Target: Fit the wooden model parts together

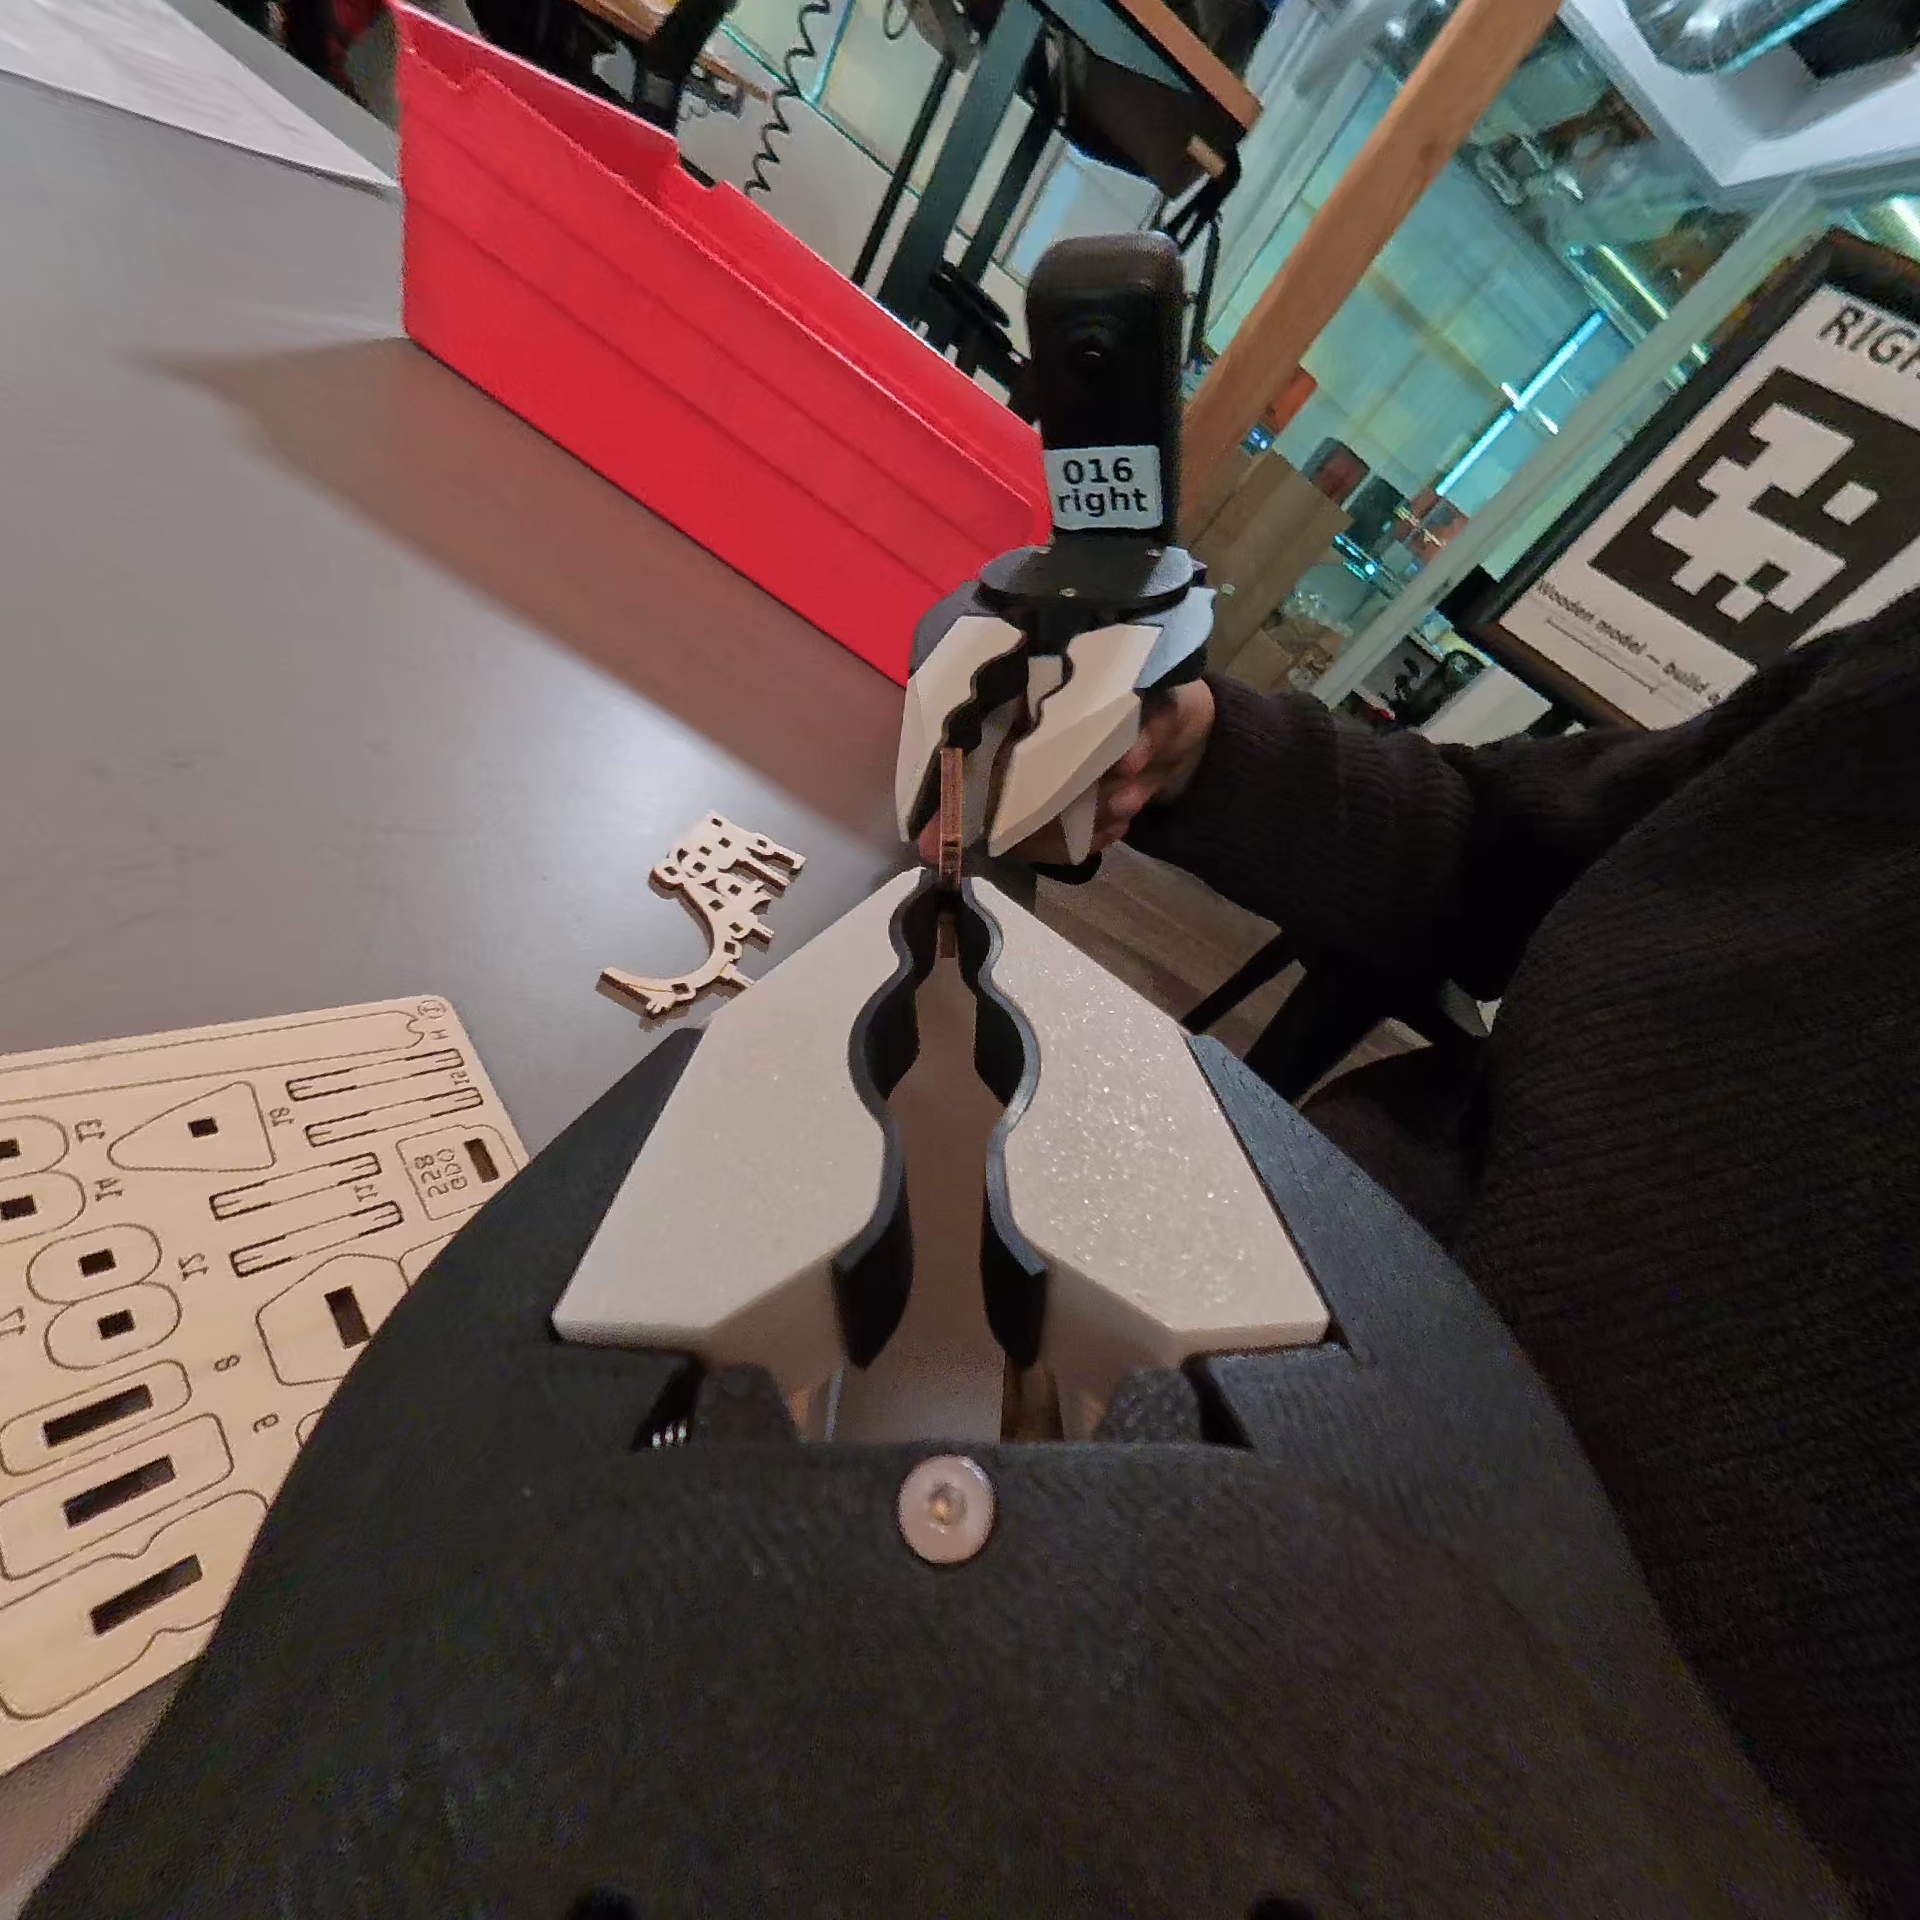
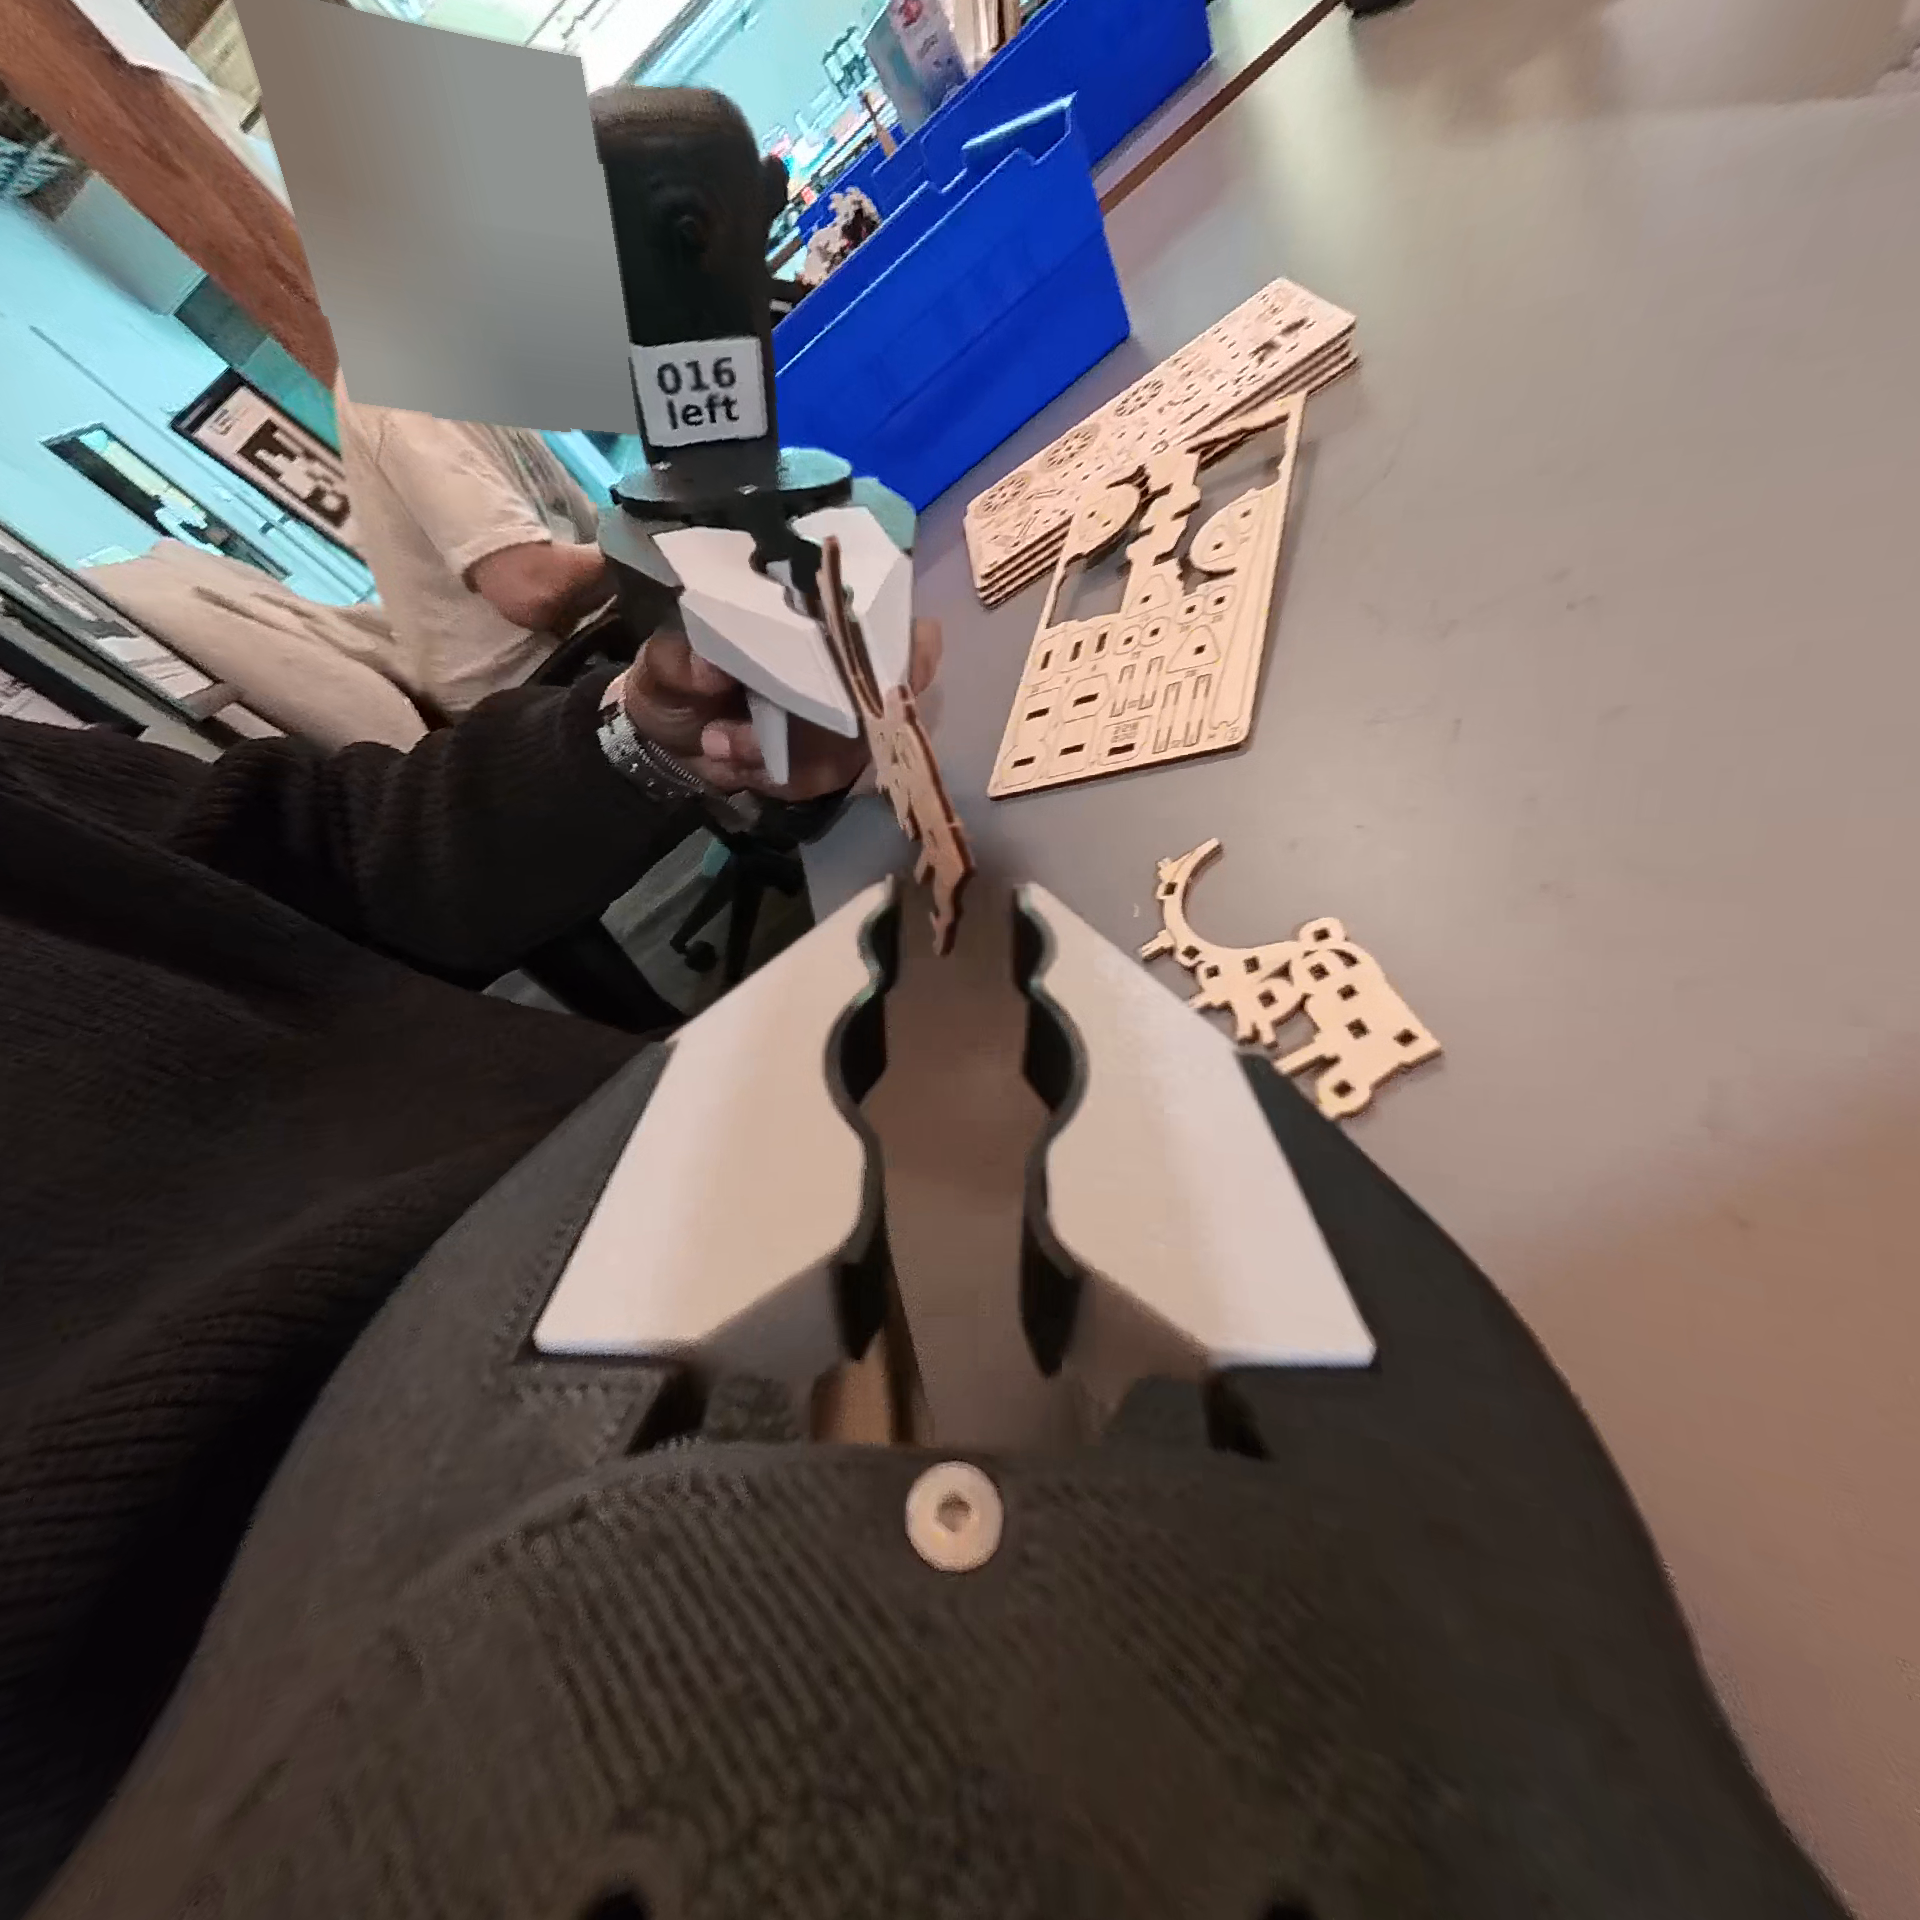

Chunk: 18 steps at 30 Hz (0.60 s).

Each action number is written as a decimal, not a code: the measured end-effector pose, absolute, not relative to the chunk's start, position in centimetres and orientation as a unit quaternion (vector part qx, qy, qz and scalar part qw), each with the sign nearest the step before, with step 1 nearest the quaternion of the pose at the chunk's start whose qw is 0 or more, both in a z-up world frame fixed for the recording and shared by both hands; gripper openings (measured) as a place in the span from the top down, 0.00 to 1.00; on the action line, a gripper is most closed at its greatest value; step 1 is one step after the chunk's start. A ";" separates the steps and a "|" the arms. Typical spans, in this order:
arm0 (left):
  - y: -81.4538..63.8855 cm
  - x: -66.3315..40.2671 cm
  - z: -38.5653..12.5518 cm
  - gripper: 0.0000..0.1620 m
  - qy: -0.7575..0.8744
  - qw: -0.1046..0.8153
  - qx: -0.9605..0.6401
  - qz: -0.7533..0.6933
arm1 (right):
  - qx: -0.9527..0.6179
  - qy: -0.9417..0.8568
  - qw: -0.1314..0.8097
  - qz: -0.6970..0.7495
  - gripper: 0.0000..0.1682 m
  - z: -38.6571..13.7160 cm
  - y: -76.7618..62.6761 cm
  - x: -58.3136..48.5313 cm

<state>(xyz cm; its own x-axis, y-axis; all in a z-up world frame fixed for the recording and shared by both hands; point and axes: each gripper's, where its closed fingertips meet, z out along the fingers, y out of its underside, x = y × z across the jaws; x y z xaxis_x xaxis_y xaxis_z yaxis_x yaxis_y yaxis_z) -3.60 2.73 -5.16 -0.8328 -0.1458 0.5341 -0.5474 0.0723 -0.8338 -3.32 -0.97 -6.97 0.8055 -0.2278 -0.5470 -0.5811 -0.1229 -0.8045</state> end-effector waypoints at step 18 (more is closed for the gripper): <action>2.7 -0.6 -6.4 1.00 -0.617 0.208 0.405 0.642 | -0.820 0.096 0.419 -0.379 0.68 -7.5 -0.6 -0.5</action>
<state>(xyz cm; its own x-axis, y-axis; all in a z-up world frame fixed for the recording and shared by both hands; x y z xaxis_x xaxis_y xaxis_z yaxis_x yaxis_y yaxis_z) -0.57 2.72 -6.37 -0.5856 -0.2323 0.7766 -0.7664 -0.1533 -0.6238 -0.51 -0.58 -7.54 0.6948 -0.4742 0.5407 0.1599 -0.6312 -0.7590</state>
